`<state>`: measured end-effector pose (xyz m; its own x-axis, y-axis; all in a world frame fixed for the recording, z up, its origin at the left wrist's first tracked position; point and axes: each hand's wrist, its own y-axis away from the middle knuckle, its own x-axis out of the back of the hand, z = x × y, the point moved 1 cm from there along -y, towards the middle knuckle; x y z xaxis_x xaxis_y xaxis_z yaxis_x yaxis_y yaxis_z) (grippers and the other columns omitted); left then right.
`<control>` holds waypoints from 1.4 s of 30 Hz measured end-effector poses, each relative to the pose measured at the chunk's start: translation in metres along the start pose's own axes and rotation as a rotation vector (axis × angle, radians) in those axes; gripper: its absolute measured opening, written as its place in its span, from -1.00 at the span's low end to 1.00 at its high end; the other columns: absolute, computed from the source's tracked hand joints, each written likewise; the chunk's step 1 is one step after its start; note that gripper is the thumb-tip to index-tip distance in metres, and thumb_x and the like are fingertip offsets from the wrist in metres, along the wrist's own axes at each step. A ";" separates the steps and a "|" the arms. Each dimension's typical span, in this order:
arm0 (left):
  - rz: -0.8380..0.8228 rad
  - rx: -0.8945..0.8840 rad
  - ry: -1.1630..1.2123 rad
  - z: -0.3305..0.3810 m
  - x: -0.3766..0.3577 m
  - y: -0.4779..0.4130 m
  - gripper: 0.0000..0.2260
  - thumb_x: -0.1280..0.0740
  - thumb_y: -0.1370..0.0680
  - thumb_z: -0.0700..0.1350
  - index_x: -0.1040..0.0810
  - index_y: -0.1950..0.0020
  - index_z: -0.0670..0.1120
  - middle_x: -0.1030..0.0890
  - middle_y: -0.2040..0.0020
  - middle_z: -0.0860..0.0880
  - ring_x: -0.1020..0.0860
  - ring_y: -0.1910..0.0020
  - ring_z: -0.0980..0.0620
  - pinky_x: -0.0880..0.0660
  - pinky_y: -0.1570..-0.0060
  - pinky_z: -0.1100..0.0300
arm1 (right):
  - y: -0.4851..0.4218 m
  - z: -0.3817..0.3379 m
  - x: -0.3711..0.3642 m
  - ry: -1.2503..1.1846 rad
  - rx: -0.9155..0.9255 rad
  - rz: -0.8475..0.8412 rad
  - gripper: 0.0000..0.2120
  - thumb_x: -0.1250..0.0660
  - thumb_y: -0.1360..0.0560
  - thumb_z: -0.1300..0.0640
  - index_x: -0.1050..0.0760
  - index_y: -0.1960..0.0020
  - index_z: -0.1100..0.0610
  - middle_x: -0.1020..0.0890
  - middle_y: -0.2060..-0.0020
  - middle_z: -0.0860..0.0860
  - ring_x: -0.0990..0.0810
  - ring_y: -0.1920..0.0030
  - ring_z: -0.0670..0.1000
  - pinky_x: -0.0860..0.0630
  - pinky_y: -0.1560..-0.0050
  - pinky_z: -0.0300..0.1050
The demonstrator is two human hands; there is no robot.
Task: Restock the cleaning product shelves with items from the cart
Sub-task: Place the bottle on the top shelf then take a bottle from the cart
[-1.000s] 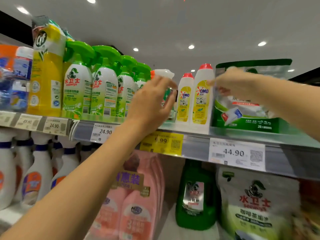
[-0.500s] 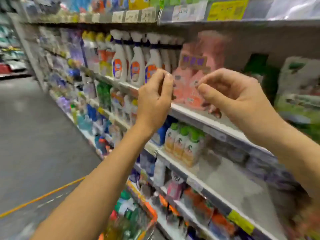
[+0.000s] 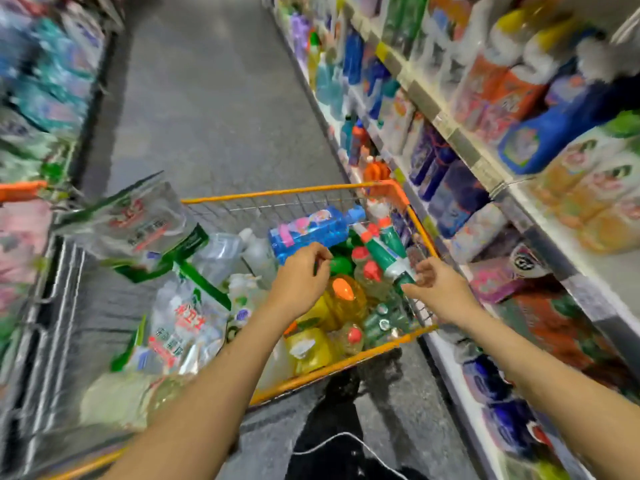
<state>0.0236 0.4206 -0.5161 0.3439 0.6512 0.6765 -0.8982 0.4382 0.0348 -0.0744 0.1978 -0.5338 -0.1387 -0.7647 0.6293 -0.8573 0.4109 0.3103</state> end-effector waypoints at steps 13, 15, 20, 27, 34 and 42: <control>-0.139 0.149 0.039 -0.057 -0.036 -0.050 -0.89 -0.27 -0.58 -0.19 -0.54 -0.08 -0.14 -0.55 0.11 -0.03 -0.54 0.12 -0.04 -0.51 0.02 0.00 | -0.098 0.048 -0.072 0.649 -0.099 -0.090 -0.33 -0.48 -0.44 0.01 -0.20 -0.35 0.23 -0.44 -0.22 0.27 -0.46 -0.20 0.30 -0.45 -0.11 0.12; -0.149 0.153 0.015 -0.057 -0.038 -0.057 -0.88 -0.26 -0.58 -0.17 -0.54 -0.08 -0.11 -0.56 0.11 -0.03 -0.53 0.13 -0.03 -0.51 0.03 -0.01 | -0.101 0.047 -0.074 0.649 -0.145 -0.087 -0.34 -0.46 -0.46 0.03 -0.17 -0.37 0.23 -0.45 -0.22 0.27 -0.47 -0.20 0.31 -0.46 -0.08 0.13; -0.209 0.167 -0.018 -0.052 -0.039 -0.066 -0.88 -0.24 -0.59 -0.13 -0.52 -0.09 -0.06 -0.56 0.06 0.02 -0.53 0.06 0.00 -0.51 0.00 0.02 | -0.101 0.048 -0.075 0.692 -0.143 -0.067 -0.48 -0.36 -0.53 0.11 -0.20 -0.34 0.29 -0.55 -0.12 0.28 -0.56 -0.11 0.31 -0.49 0.01 0.06; -0.221 0.174 0.051 -0.038 -0.041 -0.069 -0.87 -0.27 -0.58 -0.16 -0.54 -0.11 -0.08 -0.54 0.05 0.03 -0.54 0.01 0.01 -0.49 -0.04 0.11 | -0.077 0.030 -0.049 0.355 -0.181 0.019 -0.58 -0.42 -0.49 0.05 -0.41 -0.25 0.20 -0.62 0.08 0.18 -0.60 0.07 0.21 -0.53 0.06 0.04; -0.367 0.295 0.426 0.009 -0.029 -0.070 -0.55 -0.35 -0.55 0.01 -0.37 -0.40 -0.10 -0.48 -0.26 -0.01 -0.49 -0.22 0.06 -0.47 -0.24 0.10 | -0.033 -0.024 0.008 -0.672 -0.106 -0.159 -0.60 -0.45 -0.41 0.18 -0.52 -0.23 0.15 -0.66 -0.11 0.12 -0.67 -0.04 0.12 -0.63 0.03 -0.03; -0.350 0.102 0.850 0.067 -0.001 -0.048 -0.45 -0.44 -0.42 0.20 -0.49 -0.27 -0.10 -0.65 -0.14 -0.08 -0.64 -0.05 0.03 -0.60 0.05 0.13 | 0.009 -0.076 0.047 -0.903 0.167 -0.284 -0.55 -0.40 -0.48 0.20 -0.42 -0.34 0.16 -0.62 -0.21 0.09 -0.59 -0.22 0.08 -0.53 -0.22 -0.04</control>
<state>0.0479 0.3574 -0.4689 0.6496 0.7452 -0.1507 -0.7107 0.6656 0.2278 -0.0513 0.2037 -0.4474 -0.1847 -0.9475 -0.2611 -0.9676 0.1288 0.2174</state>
